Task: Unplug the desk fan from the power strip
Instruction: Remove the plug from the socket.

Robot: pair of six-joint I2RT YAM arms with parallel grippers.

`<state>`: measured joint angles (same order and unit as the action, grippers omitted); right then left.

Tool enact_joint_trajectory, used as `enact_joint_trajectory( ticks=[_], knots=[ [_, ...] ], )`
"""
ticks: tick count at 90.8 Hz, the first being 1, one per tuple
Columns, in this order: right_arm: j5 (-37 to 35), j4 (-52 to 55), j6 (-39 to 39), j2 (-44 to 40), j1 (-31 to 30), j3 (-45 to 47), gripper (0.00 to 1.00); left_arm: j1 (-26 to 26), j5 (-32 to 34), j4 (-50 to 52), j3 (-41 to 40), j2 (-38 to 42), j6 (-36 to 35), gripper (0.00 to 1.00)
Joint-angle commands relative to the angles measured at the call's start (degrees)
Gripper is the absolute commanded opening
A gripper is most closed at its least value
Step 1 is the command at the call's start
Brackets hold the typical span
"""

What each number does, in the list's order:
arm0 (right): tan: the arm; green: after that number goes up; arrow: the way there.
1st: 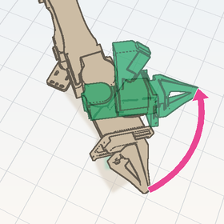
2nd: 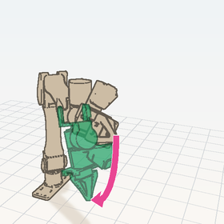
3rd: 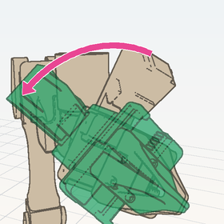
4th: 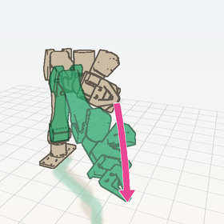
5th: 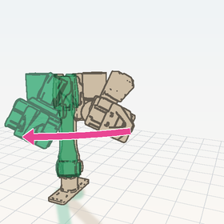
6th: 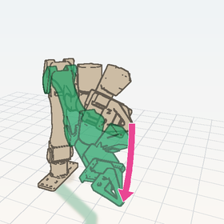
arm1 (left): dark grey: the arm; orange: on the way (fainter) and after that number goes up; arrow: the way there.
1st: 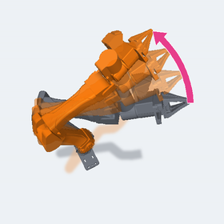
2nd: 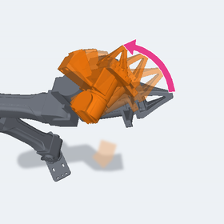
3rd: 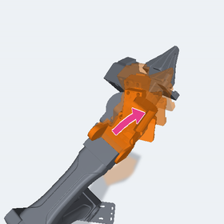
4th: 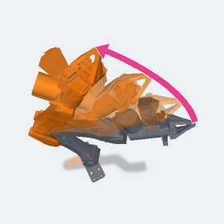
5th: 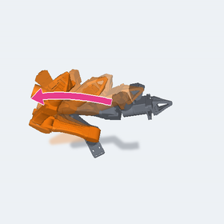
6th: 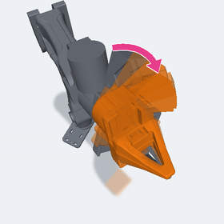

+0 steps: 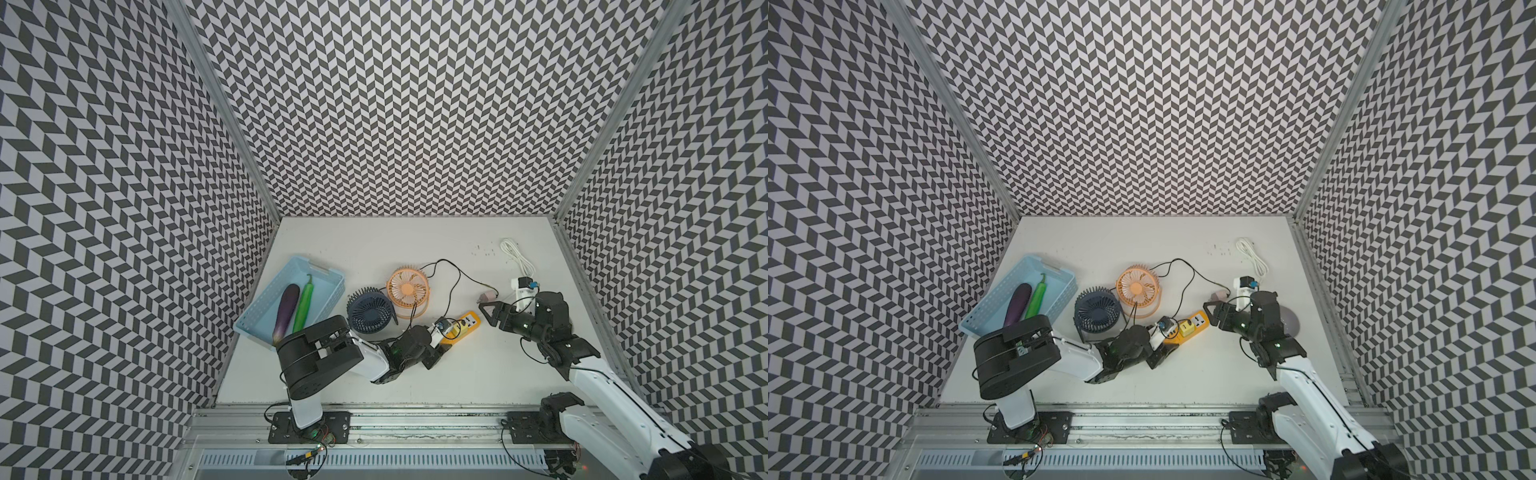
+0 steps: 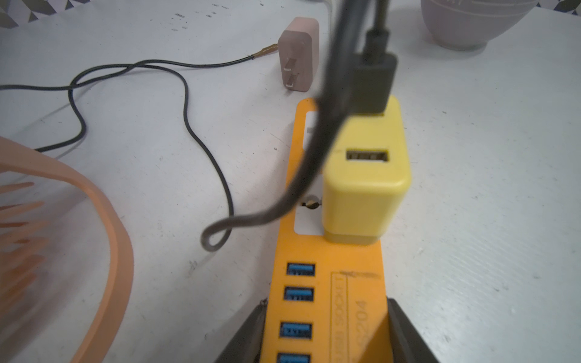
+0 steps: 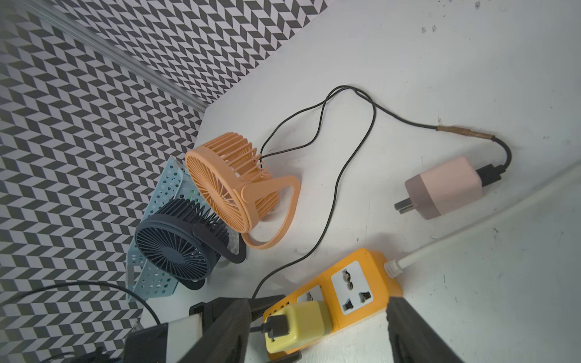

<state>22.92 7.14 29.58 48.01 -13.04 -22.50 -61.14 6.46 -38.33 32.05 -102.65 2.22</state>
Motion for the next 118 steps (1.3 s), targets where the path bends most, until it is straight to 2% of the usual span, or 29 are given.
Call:
enact_joint_trajectory(
  ticks=[1, 21, 58, 64, 74, 87, 101, 118],
  knots=[
    [-2.5, -0.3, -0.8, -2.0, -1.5, 1.8, 0.72, -0.5, 0.2, 3.1, 0.4, 0.0, -0.6, 0.57],
    [-3.3, -0.6, -0.6, -2.5, -4.1, 4.7, 0.73, -0.4, 1.1, 2.9, 0.7, -0.2, -1.3, 0.60],
    [-10.2, -2.0, -2.5, -1.8, -15.2, 5.1, 0.71, 0.9, -1.4, 1.7, 2.2, -1.5, -2.2, 0.60],
    [-11.1, -2.5, -2.8, -1.3, -16.4, 5.0, 0.71, 1.1, -1.8, 1.7, 2.5, -1.7, -2.2, 0.56],
    [-14.7, -2.4, -3.6, 0.7, -19.5, 3.8, 0.71, 1.2, -2.1, 1.4, 2.3, -2.4, -2.2, 0.43],
    [-18.9, -4.3, -4.8, 2.7, -24.5, 3.1, 0.70, 1.2, -2.3, 0.9, 1.3, -2.0, -2.0, 0.33],
    [-26.6, -8.2, -6.4, 3.6, -29.7, 3.3, 0.71, 1.2, -2.7, 0.5, 0.3, -1.0, -2.4, 0.30],
    [-28.0, -13.9, -8.4, 6.2, -30.2, 3.7, 0.66, 1.2, -3.1, 0.1, 0.0, -0.7, -2.3, 0.29]
  ],
)
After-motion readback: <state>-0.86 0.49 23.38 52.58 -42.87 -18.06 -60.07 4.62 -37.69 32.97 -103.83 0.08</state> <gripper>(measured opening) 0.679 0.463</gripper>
